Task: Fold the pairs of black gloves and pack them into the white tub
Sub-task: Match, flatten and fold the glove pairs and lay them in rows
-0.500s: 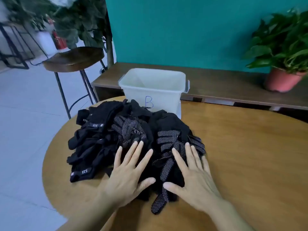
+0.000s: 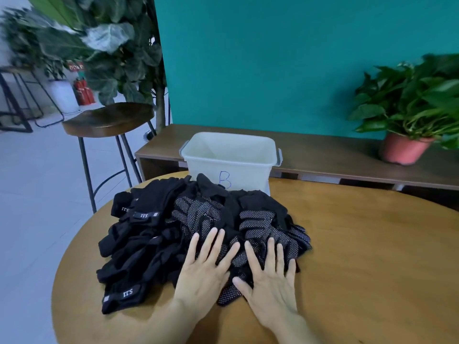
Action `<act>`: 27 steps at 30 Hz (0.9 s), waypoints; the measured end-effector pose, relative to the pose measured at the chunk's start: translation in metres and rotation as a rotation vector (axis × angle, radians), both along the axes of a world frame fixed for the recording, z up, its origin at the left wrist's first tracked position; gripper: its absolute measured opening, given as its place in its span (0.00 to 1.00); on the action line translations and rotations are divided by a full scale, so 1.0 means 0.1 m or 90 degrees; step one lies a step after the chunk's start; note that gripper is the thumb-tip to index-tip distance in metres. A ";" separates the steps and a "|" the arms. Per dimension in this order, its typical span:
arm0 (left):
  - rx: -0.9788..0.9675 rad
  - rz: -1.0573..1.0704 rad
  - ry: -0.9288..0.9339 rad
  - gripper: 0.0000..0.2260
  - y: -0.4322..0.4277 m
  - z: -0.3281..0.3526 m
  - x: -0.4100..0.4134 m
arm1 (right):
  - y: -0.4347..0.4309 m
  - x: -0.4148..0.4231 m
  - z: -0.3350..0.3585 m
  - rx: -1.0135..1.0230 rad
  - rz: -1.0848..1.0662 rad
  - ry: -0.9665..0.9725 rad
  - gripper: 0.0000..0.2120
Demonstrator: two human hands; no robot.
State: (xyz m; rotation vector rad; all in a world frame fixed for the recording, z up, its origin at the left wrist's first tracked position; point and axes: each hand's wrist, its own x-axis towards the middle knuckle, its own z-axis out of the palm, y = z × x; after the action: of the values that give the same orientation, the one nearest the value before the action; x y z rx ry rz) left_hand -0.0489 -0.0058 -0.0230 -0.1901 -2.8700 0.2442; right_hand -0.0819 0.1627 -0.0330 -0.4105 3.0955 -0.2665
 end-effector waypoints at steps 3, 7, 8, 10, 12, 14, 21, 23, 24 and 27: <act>0.025 0.018 0.023 0.28 -0.03 -0.03 -0.19 | -0.11 -0.19 -0.03 -0.013 -0.003 0.010 0.33; 0.070 0.047 0.017 0.36 -0.02 -0.07 -0.43 | -0.19 -0.44 -0.03 -0.017 -0.003 0.014 0.33; 0.077 0.060 0.003 0.38 0.00 -0.08 -0.47 | -0.21 -0.49 -0.02 -0.019 -0.007 0.011 0.33; 0.089 0.087 -0.034 0.40 0.03 -0.08 -0.53 | -0.25 -0.54 0.00 -0.019 -0.007 0.008 0.33; 0.096 0.123 -0.072 0.39 0.07 0.01 -0.56 | -0.30 -0.58 0.01 -0.023 0.003 0.001 0.32; 0.069 0.147 -0.055 0.34 0.12 0.07 -0.60 | -0.34 -0.63 0.00 -0.021 -0.002 0.001 0.31; 0.202 0.101 -0.008 0.31 0.20 0.31 -0.45 | -0.31 -0.64 0.13 0.006 0.013 -0.015 0.36; 0.208 0.000 0.006 0.33 0.25 0.28 -0.31 | -0.26 -0.63 0.21 0.008 0.046 -0.057 0.42; 0.176 -0.049 -0.007 0.32 0.27 0.22 -0.24 | -0.22 -0.61 0.23 -0.011 0.062 -0.082 0.44; 0.083 -0.074 -0.031 0.27 0.22 0.03 -0.18 | 0.03 -0.55 0.27 -0.105 0.137 -0.105 0.42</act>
State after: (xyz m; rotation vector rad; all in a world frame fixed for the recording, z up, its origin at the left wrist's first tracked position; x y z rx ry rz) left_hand -0.0670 0.0165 -0.0201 -0.3405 -2.8973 0.0307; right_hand -0.1369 0.1660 -0.0061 -0.6826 2.8474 -0.5230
